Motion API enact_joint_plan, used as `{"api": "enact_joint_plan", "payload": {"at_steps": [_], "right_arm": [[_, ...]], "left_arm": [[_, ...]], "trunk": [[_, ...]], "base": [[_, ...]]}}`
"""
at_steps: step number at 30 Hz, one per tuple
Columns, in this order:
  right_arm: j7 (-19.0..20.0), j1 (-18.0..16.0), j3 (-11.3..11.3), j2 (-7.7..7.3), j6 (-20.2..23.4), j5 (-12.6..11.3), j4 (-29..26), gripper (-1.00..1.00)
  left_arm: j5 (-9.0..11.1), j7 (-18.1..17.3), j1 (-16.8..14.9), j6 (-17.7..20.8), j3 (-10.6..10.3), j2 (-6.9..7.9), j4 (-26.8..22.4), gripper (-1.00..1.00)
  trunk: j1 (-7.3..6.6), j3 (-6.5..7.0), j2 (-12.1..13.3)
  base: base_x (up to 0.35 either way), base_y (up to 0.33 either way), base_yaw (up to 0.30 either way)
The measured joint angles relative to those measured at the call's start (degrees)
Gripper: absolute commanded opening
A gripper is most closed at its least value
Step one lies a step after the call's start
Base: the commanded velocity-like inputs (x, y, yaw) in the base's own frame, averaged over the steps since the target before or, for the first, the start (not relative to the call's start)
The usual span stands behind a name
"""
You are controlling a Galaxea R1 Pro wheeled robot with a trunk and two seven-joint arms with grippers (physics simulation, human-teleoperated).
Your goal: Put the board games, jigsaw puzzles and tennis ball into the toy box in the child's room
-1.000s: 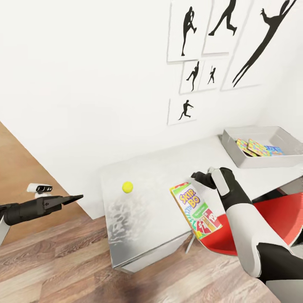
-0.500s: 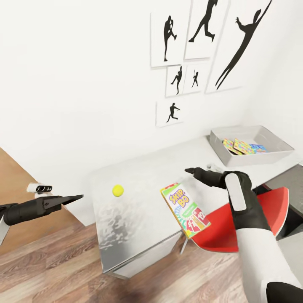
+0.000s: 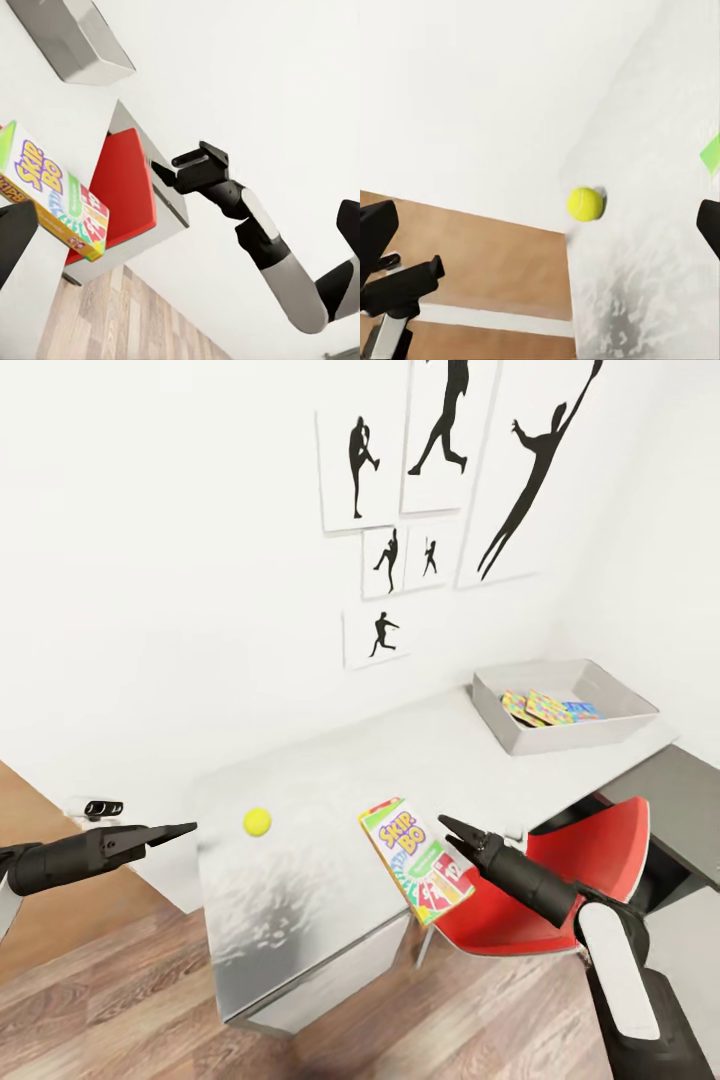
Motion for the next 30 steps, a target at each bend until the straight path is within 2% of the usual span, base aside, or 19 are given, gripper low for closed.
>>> {"api": "enact_joint_plan", "payload": {"at_steps": [4, 7, 30], "right_arm": [[4.5, 2.4, 0.0, -0.03, -2.0, 0.3, -0.1, 1.00], [5.8, 3.0, 0.0, -0.09, -2.5, 0.4, 0.1, 1.00], [6.4, 3.3, -0.7, -0.11, -2.6, 0.4, 0.3, 1.00]], "left_arm": [[0.0, 0.0, 0.0, 0.0, 0.1, 0.00, 0.0, 1.00], [0.0, 0.0, 0.0, 0.0, 0.3, 0.22, 0.2, 1.00], [-0.1, 0.0, 0.0, -0.1, 0.3, 0.12, 1.8, 1.00]], "trunk": [[0.00, 0.36, 0.0], [0.00, 0.59, 0.0], [0.01, 0.73, 0.0]], "base": [[0.000, -0.002, -0.059], [0.000, 0.000, -0.035], [0.000, 0.000, -0.002]]}}
